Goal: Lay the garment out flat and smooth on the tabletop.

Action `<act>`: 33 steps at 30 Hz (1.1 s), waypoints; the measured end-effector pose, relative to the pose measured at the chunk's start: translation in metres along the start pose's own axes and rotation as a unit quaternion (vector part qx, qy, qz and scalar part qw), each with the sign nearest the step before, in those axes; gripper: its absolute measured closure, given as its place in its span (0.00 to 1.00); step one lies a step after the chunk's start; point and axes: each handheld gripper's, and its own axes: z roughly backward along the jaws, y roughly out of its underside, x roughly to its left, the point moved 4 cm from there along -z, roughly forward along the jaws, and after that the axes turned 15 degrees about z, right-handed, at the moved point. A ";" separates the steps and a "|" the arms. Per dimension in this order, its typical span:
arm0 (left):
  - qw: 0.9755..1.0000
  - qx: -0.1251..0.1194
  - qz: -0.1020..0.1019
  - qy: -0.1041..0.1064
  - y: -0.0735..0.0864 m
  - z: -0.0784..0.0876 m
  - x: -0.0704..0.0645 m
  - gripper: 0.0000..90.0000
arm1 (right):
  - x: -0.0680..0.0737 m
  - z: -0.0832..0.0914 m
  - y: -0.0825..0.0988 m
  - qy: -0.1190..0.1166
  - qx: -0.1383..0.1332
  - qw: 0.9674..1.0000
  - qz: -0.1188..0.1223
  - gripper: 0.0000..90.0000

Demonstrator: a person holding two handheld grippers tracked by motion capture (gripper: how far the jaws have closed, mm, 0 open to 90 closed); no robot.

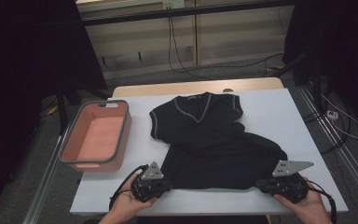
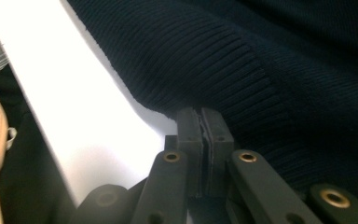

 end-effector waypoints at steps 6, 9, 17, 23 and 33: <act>1.000 0.009 -0.012 -0.002 0.013 0.011 -0.014 0.96 | 0.016 0.015 0.002 0.001 -0.008 1.000 0.002 0.98; 1.000 0.006 -0.010 0.011 0.022 0.019 -0.023 0.96 | 0.019 0.020 0.004 -0.001 -0.012 1.000 0.000 0.98; 1.000 -0.016 -0.004 0.014 0.023 0.025 -0.019 0.82 | 0.015 0.023 -0.001 0.015 -0.034 0.999 -0.011 0.66; 0.999 -0.042 0.015 0.016 0.001 0.025 -0.001 0.64 | -0.002 0.015 -0.007 0.044 -0.039 0.998 -0.013 0.58; 0.997 -0.053 0.045 -0.027 -0.035 0.011 0.035 0.69 | -0.023 -0.016 -0.032 0.042 -0.020 0.999 0.001 0.58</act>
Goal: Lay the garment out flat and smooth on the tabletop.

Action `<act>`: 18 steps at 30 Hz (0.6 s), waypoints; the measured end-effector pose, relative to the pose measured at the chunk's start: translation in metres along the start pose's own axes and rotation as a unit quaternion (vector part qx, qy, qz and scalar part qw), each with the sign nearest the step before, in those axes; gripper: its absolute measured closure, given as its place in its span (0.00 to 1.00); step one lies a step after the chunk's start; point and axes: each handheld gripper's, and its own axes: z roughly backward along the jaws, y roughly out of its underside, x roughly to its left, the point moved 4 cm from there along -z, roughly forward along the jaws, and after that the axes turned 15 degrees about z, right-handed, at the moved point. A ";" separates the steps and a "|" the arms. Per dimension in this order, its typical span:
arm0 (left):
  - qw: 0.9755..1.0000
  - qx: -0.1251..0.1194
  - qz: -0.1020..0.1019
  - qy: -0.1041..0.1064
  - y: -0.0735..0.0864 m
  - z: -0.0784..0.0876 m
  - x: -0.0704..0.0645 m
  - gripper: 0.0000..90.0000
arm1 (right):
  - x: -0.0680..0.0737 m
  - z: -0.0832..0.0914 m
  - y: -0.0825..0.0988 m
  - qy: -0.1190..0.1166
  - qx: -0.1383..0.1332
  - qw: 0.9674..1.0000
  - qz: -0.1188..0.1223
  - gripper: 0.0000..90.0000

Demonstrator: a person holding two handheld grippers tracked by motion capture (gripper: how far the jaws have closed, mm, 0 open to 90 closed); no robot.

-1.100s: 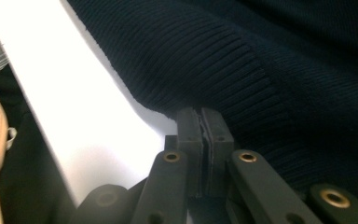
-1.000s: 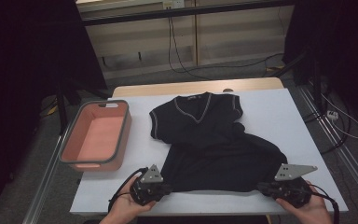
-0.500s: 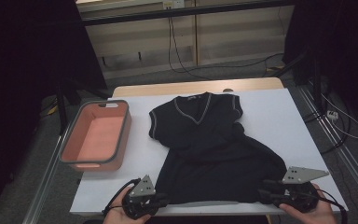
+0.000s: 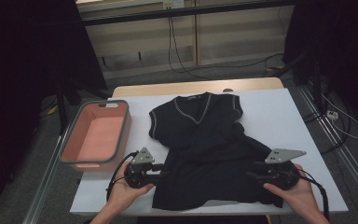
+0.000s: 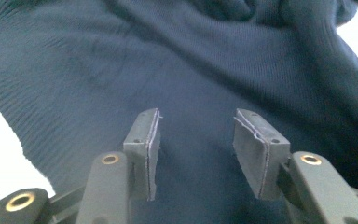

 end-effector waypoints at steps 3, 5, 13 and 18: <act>1.000 0.000 0.002 -0.025 -0.008 -0.012 0.011 0.68 | -0.006 -0.012 -0.012 0.002 0.009 1.000 0.008 0.57; 0.999 0.004 0.002 -0.036 -0.013 -0.020 0.017 0.66 | -0.009 -0.021 -0.020 0.002 0.016 1.000 0.015 0.56; 0.999 0.019 0.001 -0.049 -0.018 -0.050 0.019 0.67 | -0.015 -0.047 -0.019 0.004 0.033 0.999 0.015 0.53; 0.999 0.017 0.006 -0.050 -0.016 -0.049 0.018 0.70 | -0.013 -0.047 -0.006 0.004 0.035 0.999 0.004 0.52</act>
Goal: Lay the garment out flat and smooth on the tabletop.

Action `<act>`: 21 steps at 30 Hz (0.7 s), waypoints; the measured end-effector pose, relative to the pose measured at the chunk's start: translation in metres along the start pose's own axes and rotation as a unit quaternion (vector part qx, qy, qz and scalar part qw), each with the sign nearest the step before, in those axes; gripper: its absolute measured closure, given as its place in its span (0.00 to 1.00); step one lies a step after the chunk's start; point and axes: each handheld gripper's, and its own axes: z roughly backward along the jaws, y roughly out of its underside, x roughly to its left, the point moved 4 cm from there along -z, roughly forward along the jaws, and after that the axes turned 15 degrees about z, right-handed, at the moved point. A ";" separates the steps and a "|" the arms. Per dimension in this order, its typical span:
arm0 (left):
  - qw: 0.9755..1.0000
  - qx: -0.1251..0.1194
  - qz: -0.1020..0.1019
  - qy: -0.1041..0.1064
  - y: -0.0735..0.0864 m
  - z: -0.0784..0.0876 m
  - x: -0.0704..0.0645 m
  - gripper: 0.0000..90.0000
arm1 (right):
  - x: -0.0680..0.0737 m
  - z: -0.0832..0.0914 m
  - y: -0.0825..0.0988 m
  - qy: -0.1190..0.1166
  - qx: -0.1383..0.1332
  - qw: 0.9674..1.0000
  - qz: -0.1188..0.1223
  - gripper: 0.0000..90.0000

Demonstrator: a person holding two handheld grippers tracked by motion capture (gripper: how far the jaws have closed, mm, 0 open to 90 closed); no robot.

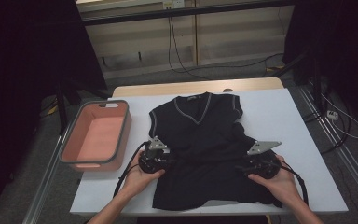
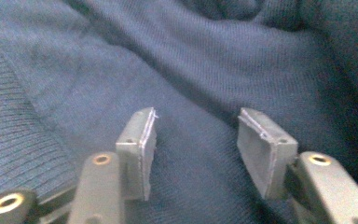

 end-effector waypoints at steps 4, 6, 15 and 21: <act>1.000 0.008 -0.007 0.019 0.003 0.001 -0.005 0.91 | 0.001 -0.001 -0.001 0.000 0.002 1.000 -0.007 0.55; 1.000 0.014 -0.007 0.022 0.003 0.002 -0.004 0.94 | 0.001 -0.001 -0.002 -0.003 0.006 1.000 -0.006 0.62; 1.000 0.026 -0.003 0.016 0.009 0.011 -0.006 0.96 | 0.001 -0.001 -0.001 -0.037 -0.015 0.999 -0.018 0.99; 0.999 0.025 0.014 0.022 0.023 0.026 0.000 0.96 | 0.008 0.002 -0.003 -0.017 -0.006 1.000 0.000 0.99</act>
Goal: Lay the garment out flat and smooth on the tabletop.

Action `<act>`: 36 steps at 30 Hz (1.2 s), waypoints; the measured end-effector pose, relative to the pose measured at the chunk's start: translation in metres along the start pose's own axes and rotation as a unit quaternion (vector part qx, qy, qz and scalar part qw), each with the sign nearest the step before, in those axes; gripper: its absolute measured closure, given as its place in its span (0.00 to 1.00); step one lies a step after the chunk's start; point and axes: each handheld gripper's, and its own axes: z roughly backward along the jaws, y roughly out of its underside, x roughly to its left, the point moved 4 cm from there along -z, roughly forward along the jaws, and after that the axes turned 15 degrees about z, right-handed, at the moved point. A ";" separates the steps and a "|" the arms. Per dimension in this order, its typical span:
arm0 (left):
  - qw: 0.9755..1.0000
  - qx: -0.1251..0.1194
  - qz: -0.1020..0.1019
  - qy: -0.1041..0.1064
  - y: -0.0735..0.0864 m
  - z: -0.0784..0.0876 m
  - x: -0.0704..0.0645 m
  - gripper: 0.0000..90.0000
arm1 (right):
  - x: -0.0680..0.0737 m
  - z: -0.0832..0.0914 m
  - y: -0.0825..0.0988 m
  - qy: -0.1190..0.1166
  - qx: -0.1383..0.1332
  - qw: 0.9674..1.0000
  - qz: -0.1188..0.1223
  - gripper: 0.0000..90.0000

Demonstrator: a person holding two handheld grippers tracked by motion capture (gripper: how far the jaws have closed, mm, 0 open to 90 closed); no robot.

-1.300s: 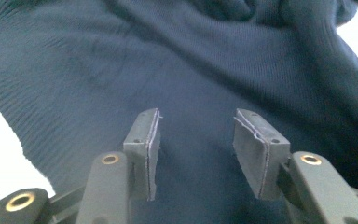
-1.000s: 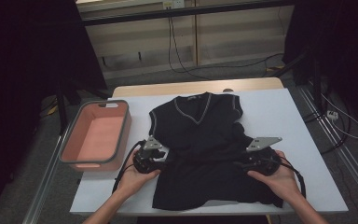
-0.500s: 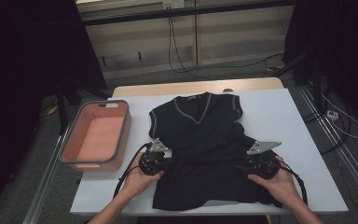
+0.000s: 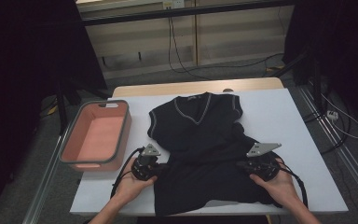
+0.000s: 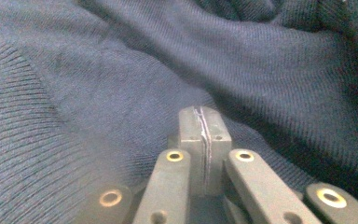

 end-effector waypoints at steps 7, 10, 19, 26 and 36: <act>1.000 0.003 0.011 -0.008 0.015 0.015 0.003 0.96 | 0.008 0.006 0.003 -0.006 0.004 1.000 0.005 1.00; 1.000 0.002 0.016 -0.005 0.023 0.021 0.004 0.96 | 0.012 0.009 0.005 -0.014 0.003 1.000 0.003 1.00; 1.000 -0.003 0.028 -0.001 0.051 0.047 -0.001 0.96 | 0.039 0.020 0.008 -0.042 0.004 0.999 0.015 1.00; 1.000 -0.009 0.026 0.014 0.071 0.064 -0.018 0.96 | 0.069 0.034 0.015 -0.069 -0.002 0.997 0.028 1.00; 0.999 -0.021 0.023 0.015 0.066 0.065 -0.015 0.81 | 0.061 0.040 0.012 -0.047 -0.023 0.999 0.014 0.79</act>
